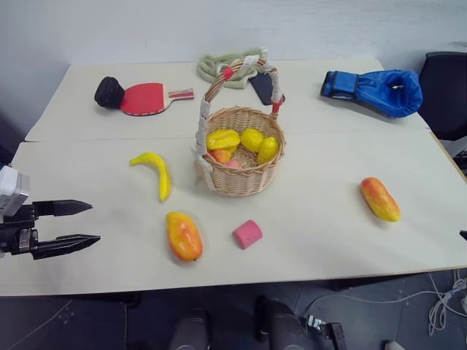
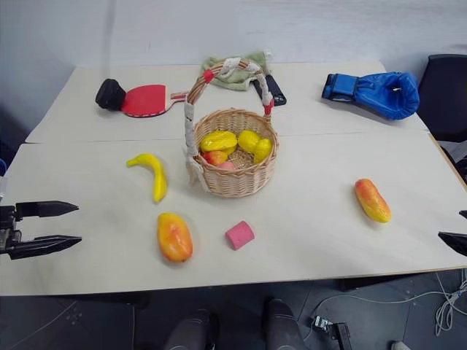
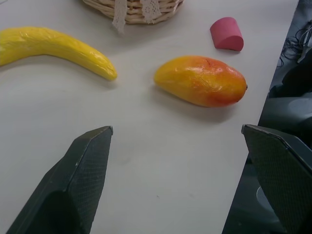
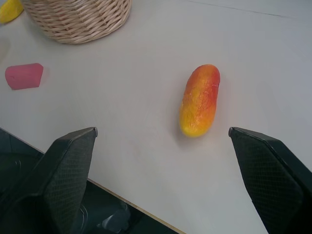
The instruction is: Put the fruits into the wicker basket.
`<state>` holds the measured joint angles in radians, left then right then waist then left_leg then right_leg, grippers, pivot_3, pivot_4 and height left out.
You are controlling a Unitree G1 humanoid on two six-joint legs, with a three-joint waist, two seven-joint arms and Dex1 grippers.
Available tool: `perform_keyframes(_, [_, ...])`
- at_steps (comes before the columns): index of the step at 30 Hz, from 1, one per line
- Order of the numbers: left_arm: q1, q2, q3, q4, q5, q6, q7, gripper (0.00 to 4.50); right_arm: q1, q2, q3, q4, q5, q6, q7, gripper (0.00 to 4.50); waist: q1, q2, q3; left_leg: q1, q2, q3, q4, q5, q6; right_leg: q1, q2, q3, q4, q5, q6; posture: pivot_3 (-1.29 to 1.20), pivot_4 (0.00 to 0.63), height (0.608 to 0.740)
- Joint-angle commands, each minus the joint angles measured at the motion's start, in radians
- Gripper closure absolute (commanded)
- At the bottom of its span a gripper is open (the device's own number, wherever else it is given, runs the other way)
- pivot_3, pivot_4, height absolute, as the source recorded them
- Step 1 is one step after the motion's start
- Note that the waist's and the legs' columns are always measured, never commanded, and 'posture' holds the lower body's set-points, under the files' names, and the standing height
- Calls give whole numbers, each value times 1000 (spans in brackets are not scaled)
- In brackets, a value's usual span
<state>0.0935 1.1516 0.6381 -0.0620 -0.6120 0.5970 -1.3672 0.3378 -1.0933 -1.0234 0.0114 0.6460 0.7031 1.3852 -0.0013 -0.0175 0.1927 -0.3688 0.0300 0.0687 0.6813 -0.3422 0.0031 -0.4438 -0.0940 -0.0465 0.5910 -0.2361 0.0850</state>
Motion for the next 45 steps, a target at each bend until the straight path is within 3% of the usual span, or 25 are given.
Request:
perform_keyframes(1, [-9, 1, 8, 5, 6, -20, 1, 41, -4, -22, 3, 11, -5, -11, 14, 0, 0, 0, 0, 0, 0, 0, 0, 0, 0, 0, 0, 0, 0, 0, 0, 0, 150, 740])
perform_keyframes(15, [-58, -3, -68, 47, 65, -101, 35, 41, -16, -6, 8, 8, -24, -29, -7, 0, -1, 0, 0, 0, 0, 1, 0, 0, -1, 0, 0, 0, 1, 1, 1, 0, 150, 740])
perform_keyframes(17, [-77, -4, -87, 55, 70, -109, 39, 41, -18, -10, 8, 11, -25, -28, -7, 0, -1, 0, 0, 0, 0, 1, 0, 0, -1, 0, 0, 0, 1, 4, 7, 0, 150, 740])
perform_keyframes(26, [-119, -28, -121, 20, 47, -95, 58, 41, -51, -25, 18, -40, 0, 7, -28, 0, -2, 0, 0, 1, 0, 2, 0, 0, -1, 0, 0, 0, 1, 4, 7, 0, 150, 740])
perform_keyframes(30, [-161, -23, -146, -67, -26, -27, 41, 41, -129, -52, 88, -136, 60, 63, -37, 0, -4, 0, 0, 1, 0, 1, 1, 1, -2, 0, 0, 1, 3, 4, 8, 0, 150, 740])
perform_keyframes(34, [-228, -12, -236, -162, -62, -7, 8, 41, -311, -66, 324, -277, 144, 79, -77, 0, -6, 0, 0, 2, 0, 0, 1, 3, -3, 0, 0, 2, 5, 5, 8, 0, 150, 740])
perform_keyframes(38, [-303, -8, -328, -238, -70, -5, -12, 41, -530, -2, 646, -400, 132, 30, -108, 0, -4, 0, 0, 2, -1, 0, 1, 5, -5, 0, 2, 1, 7, 5, 7, 0, 150, 740])
perform_keyframes(43, [-356, -3, -395, -270, -56, -12, -31, 41, -753, 189, 1032, -386, -84, -106, -191, 0, -4, 0, 0, 0, 0, 1, 2, 6, -7, -1, 4, 0, 7, 5, 6, 0, 150, 740])
perform_keyframes(45, [-361, -4, -412, -271, -40, -25, -26, 41, -785, 248, 1127, -348, -180, -178, -213, 0, -3, 0, 0, -1, -1, 1, 2, 6, -7, -2, 4, 0, 8, 5, 6, 0, 150, 740])
